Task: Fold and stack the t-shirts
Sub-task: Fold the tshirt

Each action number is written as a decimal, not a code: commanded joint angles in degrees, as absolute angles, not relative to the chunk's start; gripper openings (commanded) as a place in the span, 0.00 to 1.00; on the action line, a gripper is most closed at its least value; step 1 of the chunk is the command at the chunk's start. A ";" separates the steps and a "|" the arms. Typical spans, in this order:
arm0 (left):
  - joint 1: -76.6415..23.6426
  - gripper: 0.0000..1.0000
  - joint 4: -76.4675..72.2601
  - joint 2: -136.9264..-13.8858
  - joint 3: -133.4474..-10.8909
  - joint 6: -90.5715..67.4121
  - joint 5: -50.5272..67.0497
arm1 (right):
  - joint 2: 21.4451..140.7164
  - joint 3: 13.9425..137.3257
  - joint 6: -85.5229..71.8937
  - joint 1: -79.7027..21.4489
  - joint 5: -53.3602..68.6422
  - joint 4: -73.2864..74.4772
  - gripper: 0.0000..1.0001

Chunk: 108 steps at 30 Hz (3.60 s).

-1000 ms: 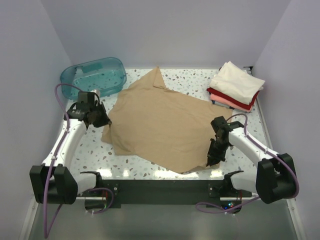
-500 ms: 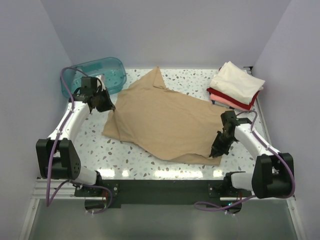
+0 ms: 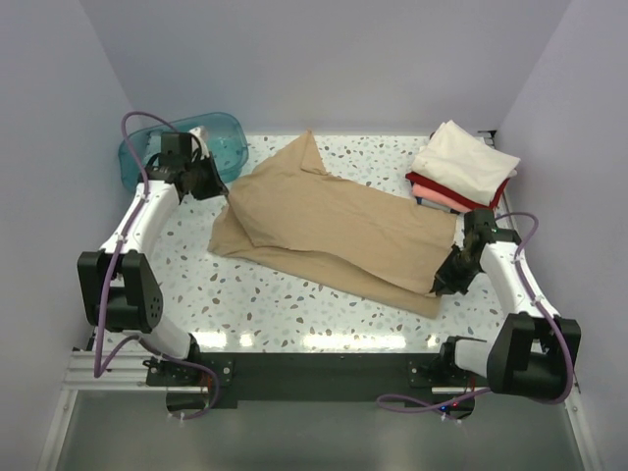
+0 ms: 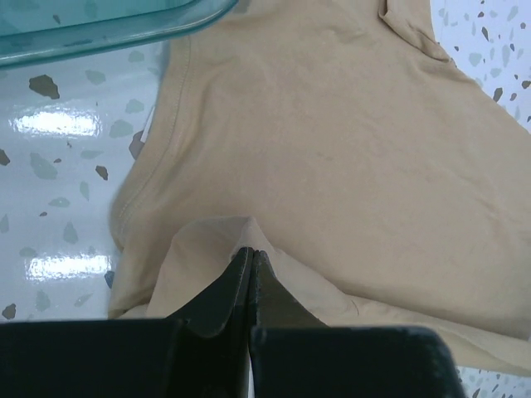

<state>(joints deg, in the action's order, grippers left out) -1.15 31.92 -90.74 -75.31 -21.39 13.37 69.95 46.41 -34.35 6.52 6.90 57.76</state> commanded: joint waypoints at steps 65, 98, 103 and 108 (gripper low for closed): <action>1.31 0.48 27.95 -84.82 -54.24 -15.82 5.01 | 76.37 42.45 -30.32 5.72 12.48 50.19 0.51; 4.31 0.00 17.93 -90.44 -51.42 -17.32 9.67 | 89.91 45.70 -29.09 1.93 2.11 48.87 0.54; 4.57 0.00 22.40 -90.18 -54.84 -12.84 7.74 | 92.46 46.14 -28.57 1.93 0.44 48.60 0.54; 4.57 0.00 26.80 -90.00 -58.88 -6.16 6.86 | 93.69 46.84 -28.04 1.93 -1.14 48.78 0.54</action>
